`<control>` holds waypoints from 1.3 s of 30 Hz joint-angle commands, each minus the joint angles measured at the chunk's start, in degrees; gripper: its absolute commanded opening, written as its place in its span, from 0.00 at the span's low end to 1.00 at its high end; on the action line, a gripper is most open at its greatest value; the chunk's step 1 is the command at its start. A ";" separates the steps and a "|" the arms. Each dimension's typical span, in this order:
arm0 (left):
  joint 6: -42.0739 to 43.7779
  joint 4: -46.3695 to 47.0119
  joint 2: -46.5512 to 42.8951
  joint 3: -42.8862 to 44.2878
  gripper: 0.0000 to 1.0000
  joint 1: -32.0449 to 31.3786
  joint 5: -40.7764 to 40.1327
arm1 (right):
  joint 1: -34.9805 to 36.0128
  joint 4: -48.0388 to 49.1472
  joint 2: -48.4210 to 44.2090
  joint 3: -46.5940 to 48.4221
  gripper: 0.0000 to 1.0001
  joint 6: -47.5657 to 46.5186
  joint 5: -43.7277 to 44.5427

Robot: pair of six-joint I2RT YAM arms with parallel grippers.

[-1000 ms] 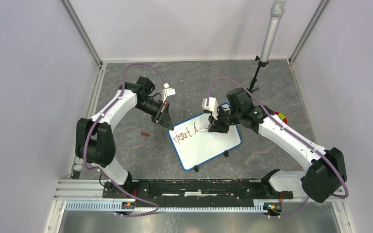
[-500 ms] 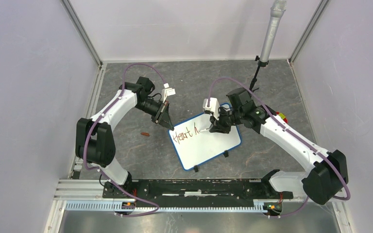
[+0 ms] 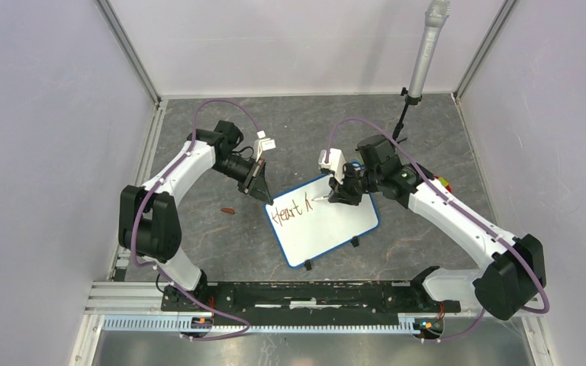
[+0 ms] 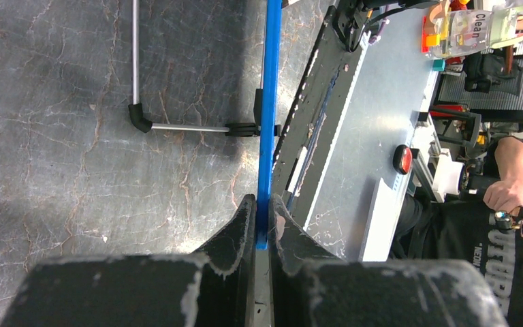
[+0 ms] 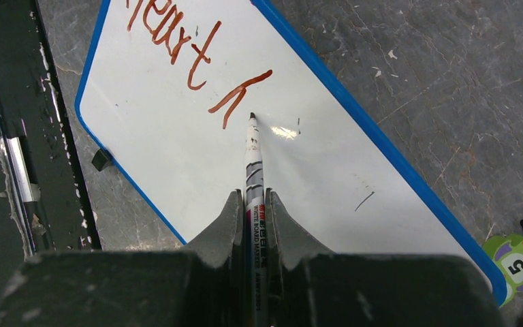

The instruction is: Write a sentence on the whiteboard

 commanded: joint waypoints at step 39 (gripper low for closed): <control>2.31 -0.96 -0.77 0.28 0.02 -0.20 -0.26 | -1.39 0.56 1.52 3.15 0.00 -0.74 0.55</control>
